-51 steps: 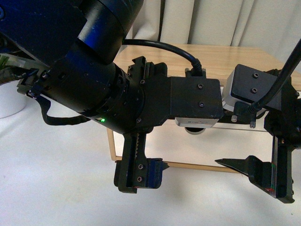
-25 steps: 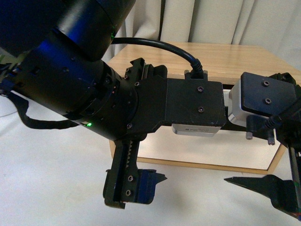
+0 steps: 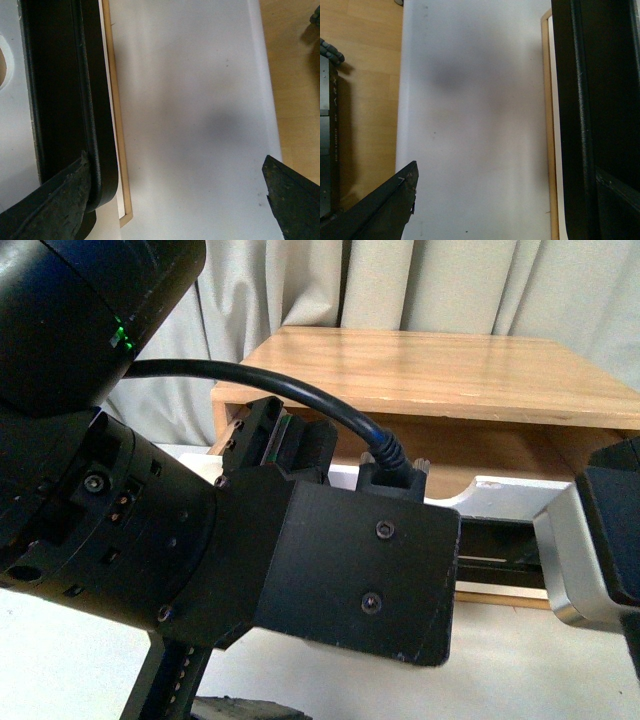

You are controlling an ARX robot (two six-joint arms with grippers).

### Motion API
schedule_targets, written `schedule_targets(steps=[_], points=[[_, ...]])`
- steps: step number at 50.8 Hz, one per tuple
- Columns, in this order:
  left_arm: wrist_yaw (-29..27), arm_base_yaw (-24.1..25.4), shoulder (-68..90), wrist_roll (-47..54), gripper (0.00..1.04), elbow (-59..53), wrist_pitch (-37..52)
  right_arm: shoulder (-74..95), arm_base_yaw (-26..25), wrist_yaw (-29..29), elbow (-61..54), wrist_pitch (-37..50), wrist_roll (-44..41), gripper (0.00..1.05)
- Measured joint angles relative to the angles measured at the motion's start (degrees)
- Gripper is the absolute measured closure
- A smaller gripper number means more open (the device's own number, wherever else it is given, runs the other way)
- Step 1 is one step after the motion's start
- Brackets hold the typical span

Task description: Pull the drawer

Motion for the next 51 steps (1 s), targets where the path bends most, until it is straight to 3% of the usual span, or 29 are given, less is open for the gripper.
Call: schedule_targets(steps=[16, 36, 47, 51], points=[[2.3, 0.5, -3.3, -0.6, 0.06, -4.5, 5.8, -2.1, 0.2, -0.9, -1.7, 0.3, 0.4, 0.09], [3.6, 0.8, -10.7, -9.2, 0.06, -10.6, 22.9, -8.9, -2.3, -5.7, -4.9, 7.5, 7.2, 0.09], [0.2, 3.6, -19.7, -19.8, 0.06, -17.4, 36.7, -18.4, -8.5, -6.8, -12.0, 24.1, 20.0, 0.09], [-1.1, 6.8, -25.8, -25.9, 0.06, -22.0, 41.6, -22.8, -12.3, -1.2, -16.0, 33.8, 27.6, 0.09]])
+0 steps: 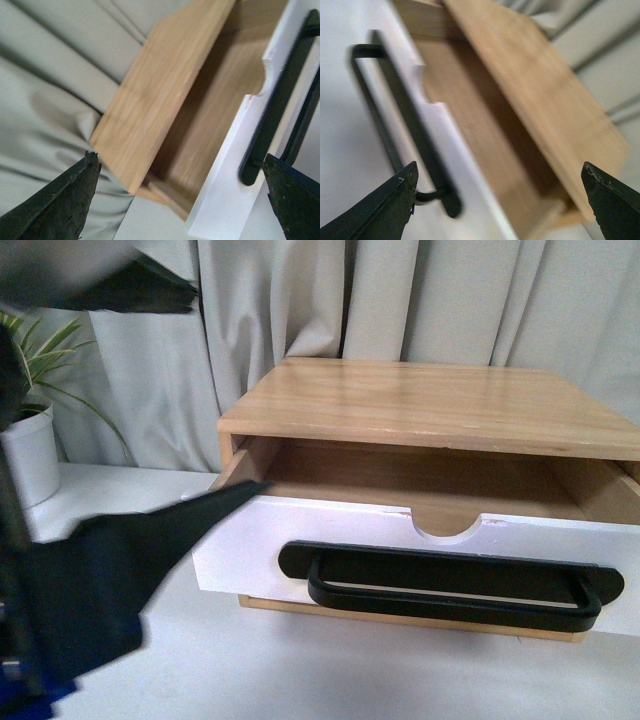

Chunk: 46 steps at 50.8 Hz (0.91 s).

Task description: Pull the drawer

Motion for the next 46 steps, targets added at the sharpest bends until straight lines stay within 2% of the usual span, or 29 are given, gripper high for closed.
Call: schedule_targets(steps=[4, 9, 17, 24, 32, 41, 42, 43, 45, 46], points=[[-0.7, 3.0, -5.4, -4.5, 0.06, -4.0, 2.4, -3.4, -2.9, 3.6, -2.7, 5.2, 5.7, 0.09], [-2.3, 8.3, -13.7, -11.5, 0.06, -8.6, 0.7, -9.1, -7.0, 4.9, -6.0, 7.3, 12.5, 0.09], [-2.7, 15.2, -30.7, -22.9, 0.06, -15.3, -11.1, -19.3, -12.8, 5.9, -11.2, 7.0, 20.6, 0.09], [-0.9, 21.3, -45.0, -32.8, 0.06, -16.7, -20.7, -29.2, -17.7, 6.5, -15.2, 1.8, 26.2, 0.09], [-1.0, 23.8, -52.5, -39.1, 0.06, -18.3, -28.9, -34.8, -22.6, 7.5, -17.0, -2.8, 32.2, 0.09], [-1.6, 24.3, -53.3, -42.4, 0.06, -19.0, -29.4, -35.0, -23.1, 7.7, -17.1, -2.8, 34.9, 0.09], [-2.7, 24.2, -53.5, -42.9, 0.07, -19.0, -29.4, -35.1, -23.1, 7.8, -17.1, -2.9, 34.9, 0.09], [-7.2, 23.3, -54.5, -44.5, 0.12, -19.3, -29.3, -35.5, -22.9, 8.3, -17.0, -4.3, 36.3, 0.13], [-12.7, 22.6, -55.7, -47.1, 0.19, -20.0, -29.2, -36.2, -22.3, 9.5, -16.9, -6.2, 37.8, 0.18], [-13.7, 22.5, -56.0, -48.0, 0.21, -20.2, -29.2, -36.7, -21.7, 10.3, -17.0, -7.1, 39.0, 0.21]])
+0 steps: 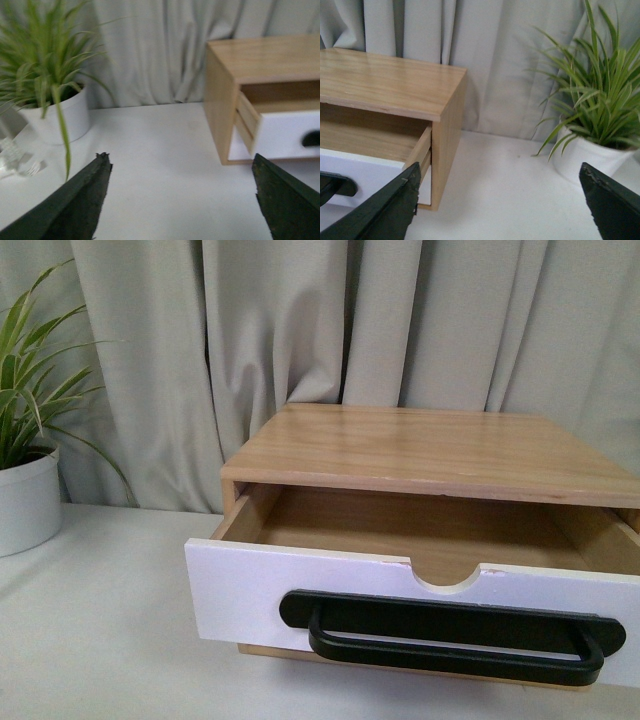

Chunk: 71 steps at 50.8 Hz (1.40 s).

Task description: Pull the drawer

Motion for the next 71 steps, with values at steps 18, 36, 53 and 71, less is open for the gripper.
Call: schedule_targets(steps=[18, 36, 53, 71], points=[[-4.5, -0.4, -3.6, -5.2, 0.93, -4.3, 1.2, -8.5, 11.9, 11.5, -3.1, -5.5, 4.0, 0.93], [-4.6, -0.5, -6.0, -5.8, 1.01, -6.9, 1.7, -20.7, 21.6, 20.8, -5.9, -14.7, 4.3, 1.04], [-4.5, -0.5, -7.5, -6.0, 1.01, -8.4, 1.7, -20.7, 21.7, 20.7, -5.9, -14.7, 4.3, 1.04], [-4.5, -0.5, -7.5, -6.1, 0.66, -8.4, 1.7, -20.7, 21.7, 20.7, -5.9, -14.7, 4.3, 0.66]])
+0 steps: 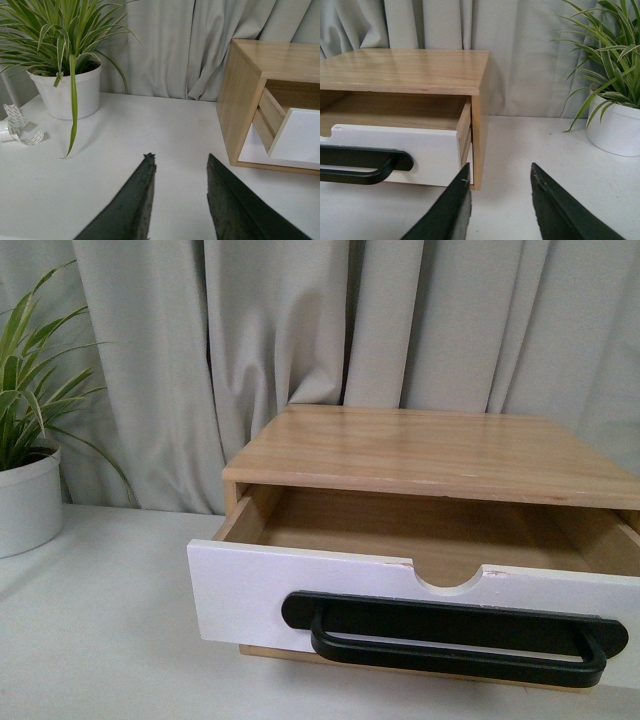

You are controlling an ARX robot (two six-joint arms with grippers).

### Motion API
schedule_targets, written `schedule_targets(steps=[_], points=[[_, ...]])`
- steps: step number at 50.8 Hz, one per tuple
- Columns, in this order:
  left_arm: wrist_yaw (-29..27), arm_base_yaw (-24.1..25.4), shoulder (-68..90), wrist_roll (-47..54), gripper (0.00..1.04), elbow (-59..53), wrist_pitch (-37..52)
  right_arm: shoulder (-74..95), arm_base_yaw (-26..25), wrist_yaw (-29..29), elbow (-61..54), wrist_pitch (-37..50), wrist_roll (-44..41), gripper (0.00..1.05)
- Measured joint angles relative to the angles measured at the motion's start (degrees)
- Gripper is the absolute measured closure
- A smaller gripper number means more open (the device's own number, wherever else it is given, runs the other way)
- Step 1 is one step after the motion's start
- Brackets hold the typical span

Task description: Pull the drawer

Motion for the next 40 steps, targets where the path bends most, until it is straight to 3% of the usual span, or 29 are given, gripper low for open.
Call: schedule_targets(steps=[4, 11, 15, 40], points=[[0.0, 0.0, 0.0, 0.0, 0.54, 0.0, 0.0, 0.0, 0.0, 0.0, 0.0, 0.0, 0.0, 0.54], [0.0, 0.0, 0.0, -0.1, 0.2, 0.0, 0.0, 0.0, 0.0, 0.0, 0.0, 0.0, 0.0, 0.2], [0.0, 0.0, 0.0, 0.0, 0.06, 0.0, 0.0, 0.0, 0.0, 0.0, 0.0, 0.0, 0.0, 0.07], [0.0, 0.0, 0.0, -0.1, 0.06, 0.0, 0.0, 0.0, 0.0, 0.0, 0.0, 0.0, 0.1, 0.09]])
